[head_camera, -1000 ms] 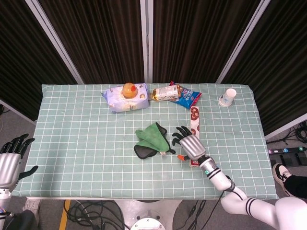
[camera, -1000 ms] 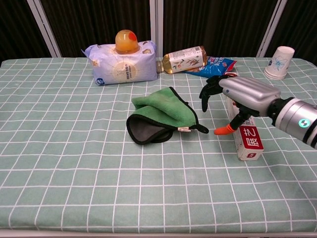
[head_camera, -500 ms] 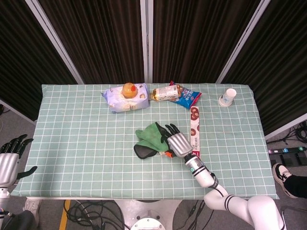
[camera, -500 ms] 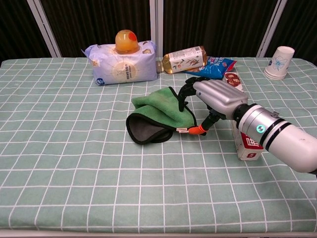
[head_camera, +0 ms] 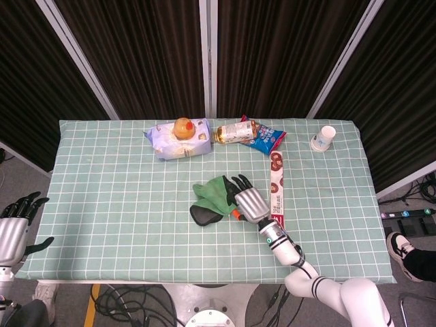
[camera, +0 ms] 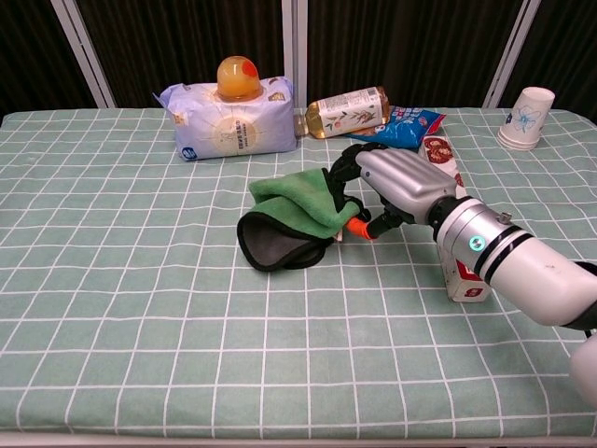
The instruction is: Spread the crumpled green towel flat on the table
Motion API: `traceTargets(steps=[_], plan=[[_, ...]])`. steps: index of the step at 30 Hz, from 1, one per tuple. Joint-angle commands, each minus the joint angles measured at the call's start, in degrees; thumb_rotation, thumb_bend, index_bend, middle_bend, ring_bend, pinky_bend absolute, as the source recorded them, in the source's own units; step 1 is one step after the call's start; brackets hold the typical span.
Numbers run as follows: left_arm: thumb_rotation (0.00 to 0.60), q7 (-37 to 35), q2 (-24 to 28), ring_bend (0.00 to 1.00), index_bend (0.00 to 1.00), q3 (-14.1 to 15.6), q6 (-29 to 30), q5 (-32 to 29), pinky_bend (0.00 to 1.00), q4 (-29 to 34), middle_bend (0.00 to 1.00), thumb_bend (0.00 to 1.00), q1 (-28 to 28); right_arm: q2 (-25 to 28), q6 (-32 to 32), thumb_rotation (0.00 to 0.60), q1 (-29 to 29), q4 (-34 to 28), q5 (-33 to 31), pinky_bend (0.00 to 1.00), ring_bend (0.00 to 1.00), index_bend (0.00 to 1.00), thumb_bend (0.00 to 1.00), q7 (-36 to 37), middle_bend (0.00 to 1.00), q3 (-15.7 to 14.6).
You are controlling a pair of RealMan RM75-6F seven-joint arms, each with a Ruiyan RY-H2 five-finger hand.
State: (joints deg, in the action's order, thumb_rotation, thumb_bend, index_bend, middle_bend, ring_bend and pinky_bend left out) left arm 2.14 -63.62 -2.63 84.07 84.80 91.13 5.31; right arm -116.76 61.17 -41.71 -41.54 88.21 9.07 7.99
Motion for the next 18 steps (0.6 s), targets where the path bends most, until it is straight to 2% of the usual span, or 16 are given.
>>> traceTargets(steps=[1, 8, 18], plan=[[0.600, -0.67, 0.00, 0.18, 0.25, 0.45, -1.17, 1.03, 0.24, -0.35, 0.23, 0.03, 0.84, 1.54, 0.19, 0.600, -0.39, -1.98, -0.09, 0.06, 0.11, 0.62, 0.43, 0.40, 0.27, 0.24], [0.600, -2.70, -0.87, 0.18, 0.26, -0.41, -4.11, 2.71, 0.24, -0.56, 0.23, 0.02, 4.17, 6.73, -1.27, 0.600, -2.80, -10.27, -2.11, 0.06, 0.11, 0.66, 0.45, -1.39, 0.28, 3.61], [0.600, -10.82, -5.80, 0.19, 0.27, -3.33, -12.20, 2.18, 0.24, -2.54, 0.23, 0.01, 12.07, 11.93, -5.29, 0.600, -7.07, -22.45, -9.32, 0.06, 0.11, 0.67, 0.45, -10.83, 0.28, 10.99]])
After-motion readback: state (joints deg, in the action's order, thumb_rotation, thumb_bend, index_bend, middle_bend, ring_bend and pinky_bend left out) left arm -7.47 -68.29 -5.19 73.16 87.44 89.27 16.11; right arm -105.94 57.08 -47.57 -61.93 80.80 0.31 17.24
